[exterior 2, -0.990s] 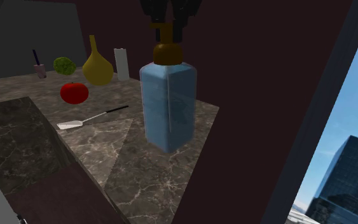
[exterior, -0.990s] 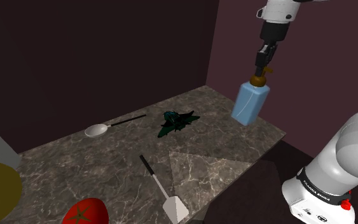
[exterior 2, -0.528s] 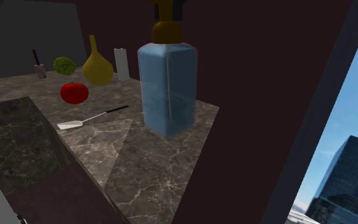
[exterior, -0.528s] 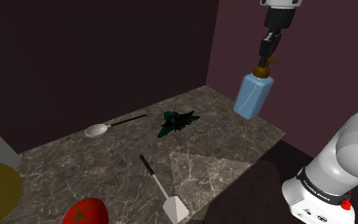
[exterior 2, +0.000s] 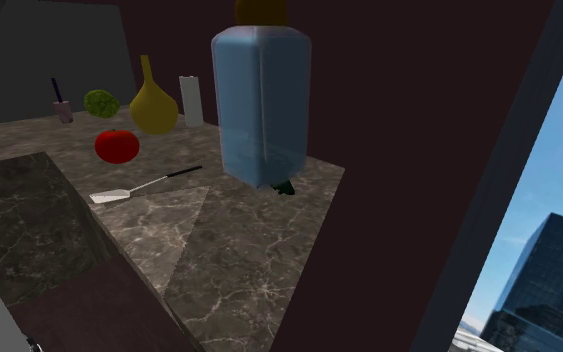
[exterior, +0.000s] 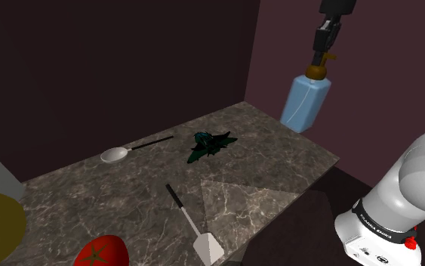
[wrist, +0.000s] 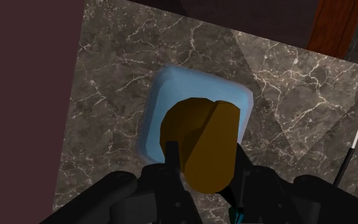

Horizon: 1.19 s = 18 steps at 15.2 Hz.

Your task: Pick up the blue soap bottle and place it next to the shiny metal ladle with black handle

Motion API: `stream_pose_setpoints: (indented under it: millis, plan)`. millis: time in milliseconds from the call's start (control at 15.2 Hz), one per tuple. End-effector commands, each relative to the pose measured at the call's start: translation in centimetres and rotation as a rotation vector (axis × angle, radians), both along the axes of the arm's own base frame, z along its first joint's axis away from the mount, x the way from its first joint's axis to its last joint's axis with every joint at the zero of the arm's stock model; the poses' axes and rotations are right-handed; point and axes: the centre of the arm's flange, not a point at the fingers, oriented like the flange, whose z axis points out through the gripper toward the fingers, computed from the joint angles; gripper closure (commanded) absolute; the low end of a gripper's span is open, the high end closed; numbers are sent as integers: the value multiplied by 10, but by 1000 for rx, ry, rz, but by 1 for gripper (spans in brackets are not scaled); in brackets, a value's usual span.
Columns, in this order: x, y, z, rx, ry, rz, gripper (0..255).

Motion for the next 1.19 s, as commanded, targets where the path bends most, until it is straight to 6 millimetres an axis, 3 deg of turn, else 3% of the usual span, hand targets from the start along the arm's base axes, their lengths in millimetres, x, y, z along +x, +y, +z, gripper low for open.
stream_pose_setpoints:
  millis: [0,1122]
  plan:
    - [0,-1,11,0,0,0,255]
    - [0,-1,101,0,0,0,255]
